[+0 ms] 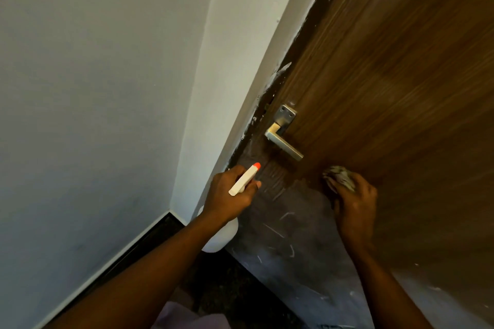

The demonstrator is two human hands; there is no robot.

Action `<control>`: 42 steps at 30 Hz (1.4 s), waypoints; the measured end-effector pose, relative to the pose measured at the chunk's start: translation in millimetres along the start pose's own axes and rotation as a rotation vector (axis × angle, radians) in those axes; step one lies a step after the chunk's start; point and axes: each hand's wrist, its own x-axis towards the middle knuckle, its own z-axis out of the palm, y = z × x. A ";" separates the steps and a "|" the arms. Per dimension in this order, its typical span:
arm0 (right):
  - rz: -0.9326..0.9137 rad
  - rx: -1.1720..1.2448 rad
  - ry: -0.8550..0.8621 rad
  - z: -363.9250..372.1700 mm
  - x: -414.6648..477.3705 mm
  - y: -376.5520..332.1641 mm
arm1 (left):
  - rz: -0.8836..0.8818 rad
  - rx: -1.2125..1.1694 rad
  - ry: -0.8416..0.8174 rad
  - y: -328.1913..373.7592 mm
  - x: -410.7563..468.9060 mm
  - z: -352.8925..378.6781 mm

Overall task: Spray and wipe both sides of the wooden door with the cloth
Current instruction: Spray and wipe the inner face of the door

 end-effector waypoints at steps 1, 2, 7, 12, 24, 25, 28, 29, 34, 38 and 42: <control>0.086 0.077 0.035 -7.9 -10.4 -2.2 | 0.006 -0.003 0.004 0.1 0.7 2.0; 0.176 0.176 0.063 -14.0 -22.1 -9.6 | 0.009 -0.004 0.011 0.5 2.0 3.1; 0.493 0.464 0.112 0.0 -75.8 -81.2 | -0.012 0.043 0.042 3.9 16.4 -1.0; 0.633 0.576 0.032 32.4 -65.2 -154.5 | 0.052 0.035 0.097 -2.7 37.7 -18.1; 0.307 0.623 0.326 110.1 -11.1 -167.6 | 0.213 0.005 -0.009 -70.6 35.7 -22.7; 0.266 0.606 0.401 125.5 -11.2 -156.9 | 0.235 0.017 -0.002 -82.9 39.9 -17.3; 0.215 0.435 0.747 159.0 -12.4 -118.6 | 0.238 0.014 0.012 -117.7 58.5 3.7; 0.226 0.361 0.863 168.7 -11.5 -102.2 | 0.245 -0.004 0.015 -126.0 62.2 10.7; 0.204 0.353 1.337 192.6 41.9 -84.6 | 0.320 -0.073 -0.013 -169.6 89.1 33.4; 0.029 0.349 1.559 172.5 62.9 -120.3 | 0.438 -0.125 -0.028 -196.8 95.8 31.2; -0.127 0.051 1.175 177.4 90.2 -142.6 | 0.565 -0.192 -0.003 -233.5 93.5 36.4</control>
